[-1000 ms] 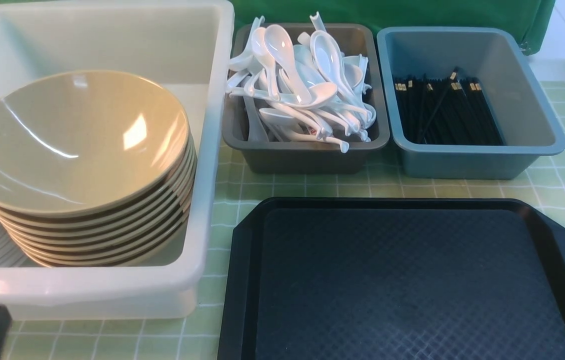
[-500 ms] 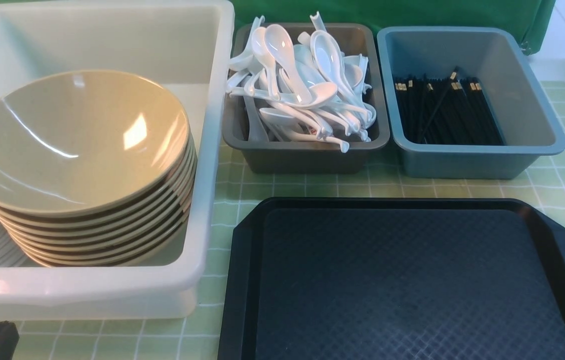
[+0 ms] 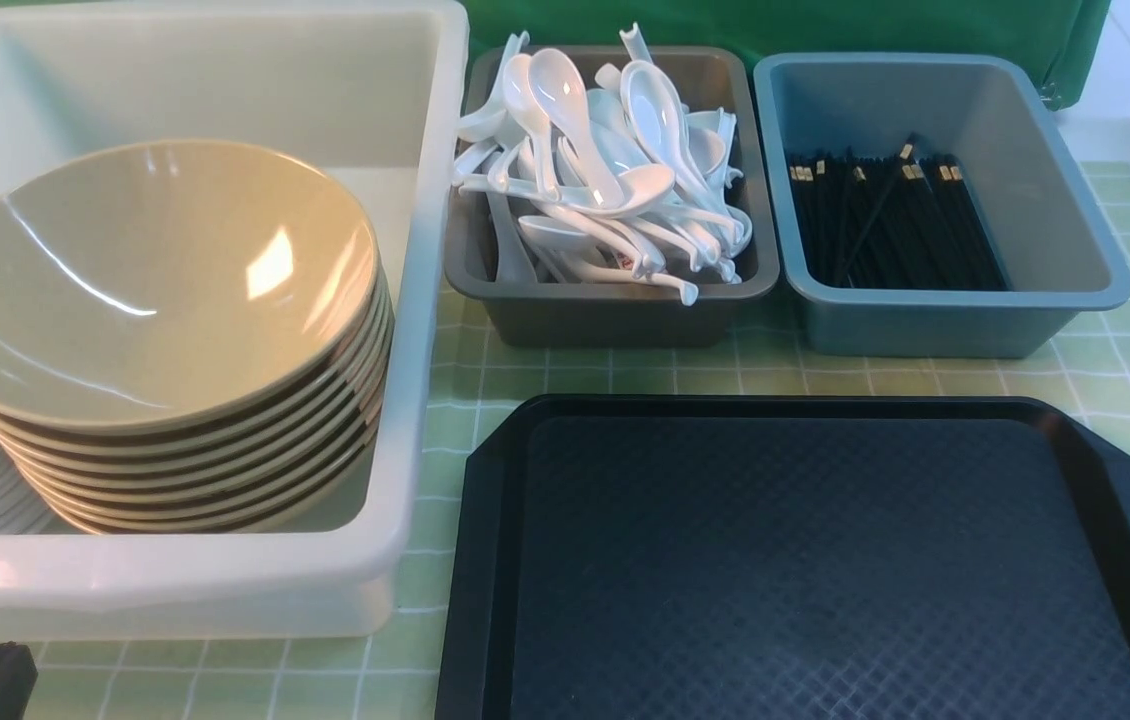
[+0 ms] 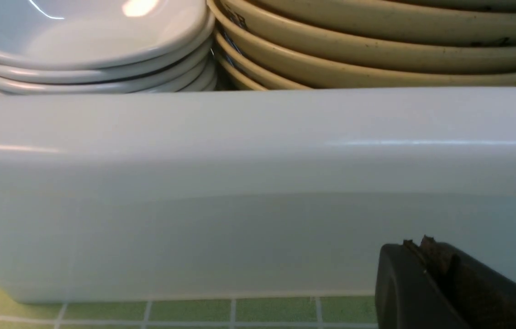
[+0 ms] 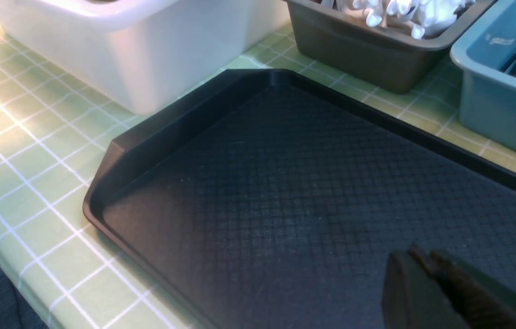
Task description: On green table put chopsticks spoon bowls plates into blue grey white boxes.
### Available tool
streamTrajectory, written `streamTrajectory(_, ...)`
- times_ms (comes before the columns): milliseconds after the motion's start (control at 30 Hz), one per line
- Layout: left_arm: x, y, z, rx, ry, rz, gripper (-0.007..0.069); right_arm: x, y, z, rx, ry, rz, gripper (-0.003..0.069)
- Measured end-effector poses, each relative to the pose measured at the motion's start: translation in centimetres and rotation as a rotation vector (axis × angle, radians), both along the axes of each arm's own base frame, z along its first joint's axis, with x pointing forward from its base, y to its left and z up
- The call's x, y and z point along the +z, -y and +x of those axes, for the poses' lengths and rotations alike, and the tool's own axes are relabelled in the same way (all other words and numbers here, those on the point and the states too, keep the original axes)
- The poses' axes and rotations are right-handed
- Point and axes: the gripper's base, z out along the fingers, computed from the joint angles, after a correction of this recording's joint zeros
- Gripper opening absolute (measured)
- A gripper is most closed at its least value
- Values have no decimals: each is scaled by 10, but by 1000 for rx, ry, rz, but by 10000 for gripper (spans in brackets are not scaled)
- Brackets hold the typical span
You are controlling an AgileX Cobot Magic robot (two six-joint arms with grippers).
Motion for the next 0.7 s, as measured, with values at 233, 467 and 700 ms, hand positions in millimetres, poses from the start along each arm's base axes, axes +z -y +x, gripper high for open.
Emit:
streamTrajectory(233, 0, 0, 0, 0, 0, 0, -1, 0, 3, 3, -131, 3, -4, 48)
streamTrajectory(467, 0, 0, 0, 0, 0, 0, -1, -2, 16, 8, -517, 18, -62, 48)
streamTrajectory(700, 0, 0, 0, 0, 0, 0, -1, -27, 20, 11, -617, 6, -77, 48)
